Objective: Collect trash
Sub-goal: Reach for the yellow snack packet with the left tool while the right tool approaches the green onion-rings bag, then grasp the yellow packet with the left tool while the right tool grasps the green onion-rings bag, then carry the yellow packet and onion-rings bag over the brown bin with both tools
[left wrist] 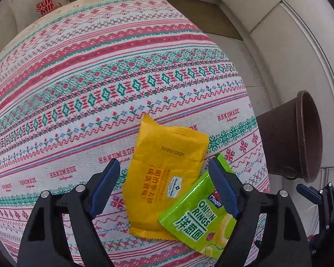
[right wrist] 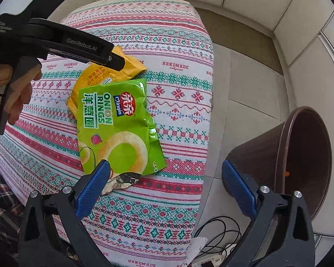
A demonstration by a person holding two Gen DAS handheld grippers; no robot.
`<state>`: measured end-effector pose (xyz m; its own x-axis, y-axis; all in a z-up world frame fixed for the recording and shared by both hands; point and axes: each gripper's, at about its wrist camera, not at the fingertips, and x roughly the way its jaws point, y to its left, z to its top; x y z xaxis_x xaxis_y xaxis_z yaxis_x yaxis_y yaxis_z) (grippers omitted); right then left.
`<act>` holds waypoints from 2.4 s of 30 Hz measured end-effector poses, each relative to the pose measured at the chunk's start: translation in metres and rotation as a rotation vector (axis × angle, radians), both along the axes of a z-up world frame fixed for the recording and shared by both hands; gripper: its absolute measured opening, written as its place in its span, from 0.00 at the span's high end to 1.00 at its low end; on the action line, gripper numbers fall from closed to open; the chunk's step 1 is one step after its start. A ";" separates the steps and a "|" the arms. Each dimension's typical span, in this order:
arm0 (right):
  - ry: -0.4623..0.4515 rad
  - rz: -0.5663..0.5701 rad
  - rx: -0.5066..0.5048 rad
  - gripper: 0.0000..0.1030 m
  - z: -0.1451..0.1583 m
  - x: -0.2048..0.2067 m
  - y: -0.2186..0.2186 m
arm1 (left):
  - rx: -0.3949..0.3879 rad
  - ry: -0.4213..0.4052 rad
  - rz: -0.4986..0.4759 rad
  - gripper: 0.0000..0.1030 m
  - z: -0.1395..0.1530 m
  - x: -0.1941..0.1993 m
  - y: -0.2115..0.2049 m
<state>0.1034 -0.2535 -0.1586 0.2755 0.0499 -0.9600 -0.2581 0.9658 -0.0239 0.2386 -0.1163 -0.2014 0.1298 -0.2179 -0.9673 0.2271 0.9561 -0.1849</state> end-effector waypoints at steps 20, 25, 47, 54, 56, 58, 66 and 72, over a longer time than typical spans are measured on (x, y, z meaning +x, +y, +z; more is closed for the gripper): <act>0.009 0.026 0.017 0.07 -0.001 0.006 0.013 | -0.059 -0.072 -0.036 0.97 0.027 -0.023 0.040; 0.013 0.047 0.032 0.07 -0.001 0.005 0.026 | -0.051 -0.139 -0.001 0.97 0.058 -0.034 0.070; 0.158 -0.095 0.264 0.50 -0.040 0.066 0.026 | -0.048 -0.402 0.108 0.97 0.157 -0.110 0.150; 0.137 -0.092 0.314 0.85 -0.034 0.058 0.040 | -0.046 -0.385 0.122 0.97 0.149 -0.106 0.151; 0.102 -0.078 0.316 0.87 -0.022 0.051 0.049 | -0.047 -0.390 0.132 0.97 0.150 -0.105 0.152; 0.060 -0.059 0.317 0.87 -0.008 0.047 0.054 | -0.046 -0.396 0.139 0.97 0.150 -0.106 0.156; -0.113 0.008 0.335 0.88 0.056 0.033 0.077 | -0.042 -0.421 0.165 0.97 0.156 -0.107 0.162; -0.259 0.007 0.283 0.88 0.092 0.030 0.085 | -0.026 -0.463 0.179 0.97 0.165 -0.109 0.161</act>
<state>0.1331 -0.1681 -0.0670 0.5060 0.3054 -0.8067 -0.2850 0.9419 0.1779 0.1293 0.0448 -0.0368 0.5818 -0.1759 -0.7941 0.1235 0.9841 -0.1276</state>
